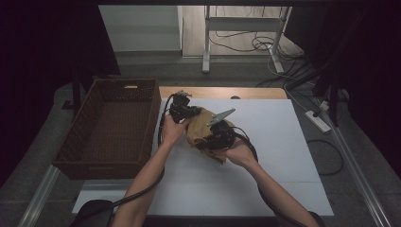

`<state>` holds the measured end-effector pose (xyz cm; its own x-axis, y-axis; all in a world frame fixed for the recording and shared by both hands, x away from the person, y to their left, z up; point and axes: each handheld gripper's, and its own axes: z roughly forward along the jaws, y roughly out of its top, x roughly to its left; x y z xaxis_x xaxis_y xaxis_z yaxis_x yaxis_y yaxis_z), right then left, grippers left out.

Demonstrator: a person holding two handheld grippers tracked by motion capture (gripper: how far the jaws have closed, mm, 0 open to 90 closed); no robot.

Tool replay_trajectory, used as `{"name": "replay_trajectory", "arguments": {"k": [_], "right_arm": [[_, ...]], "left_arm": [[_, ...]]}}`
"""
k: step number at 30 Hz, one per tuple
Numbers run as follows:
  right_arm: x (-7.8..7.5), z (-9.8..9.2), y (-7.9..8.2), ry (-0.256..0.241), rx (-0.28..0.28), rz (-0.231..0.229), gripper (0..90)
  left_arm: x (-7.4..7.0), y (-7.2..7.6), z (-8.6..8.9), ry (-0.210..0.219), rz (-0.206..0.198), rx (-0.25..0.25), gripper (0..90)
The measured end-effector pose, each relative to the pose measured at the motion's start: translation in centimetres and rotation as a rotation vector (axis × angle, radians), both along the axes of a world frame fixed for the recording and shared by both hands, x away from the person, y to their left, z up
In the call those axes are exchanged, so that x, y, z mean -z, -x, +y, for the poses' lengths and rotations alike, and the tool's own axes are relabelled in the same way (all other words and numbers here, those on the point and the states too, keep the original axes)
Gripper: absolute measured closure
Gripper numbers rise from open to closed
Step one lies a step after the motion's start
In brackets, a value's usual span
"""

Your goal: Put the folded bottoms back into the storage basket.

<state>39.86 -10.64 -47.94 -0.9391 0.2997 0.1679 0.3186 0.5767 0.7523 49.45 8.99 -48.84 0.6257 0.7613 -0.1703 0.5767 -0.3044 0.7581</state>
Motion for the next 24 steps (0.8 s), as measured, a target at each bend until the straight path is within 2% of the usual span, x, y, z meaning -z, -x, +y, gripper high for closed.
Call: {"name": "replay_trajectory", "arguments": {"k": [9, 18, 24], "right_arm": [[-2.1, 0.2, 0.2, -0.055, -0.006, -0.033, 75.3], [-4.1, 1.8, 0.3, -0.089, -0.029, -0.055, 75.3], [-4.8, 3.2, 0.0, -0.126, -0.042, -0.034, 75.3]], "left_arm": [[-3.1, 0.1, 0.4, -0.009, -0.029, 0.002, 78.7], [-5.8, 0.5, 2.2, -0.011, -0.054, -0.009, 78.6], [-7.2, 0.8, 3.6, -0.027, -0.075, -0.021, 78.7]]}}
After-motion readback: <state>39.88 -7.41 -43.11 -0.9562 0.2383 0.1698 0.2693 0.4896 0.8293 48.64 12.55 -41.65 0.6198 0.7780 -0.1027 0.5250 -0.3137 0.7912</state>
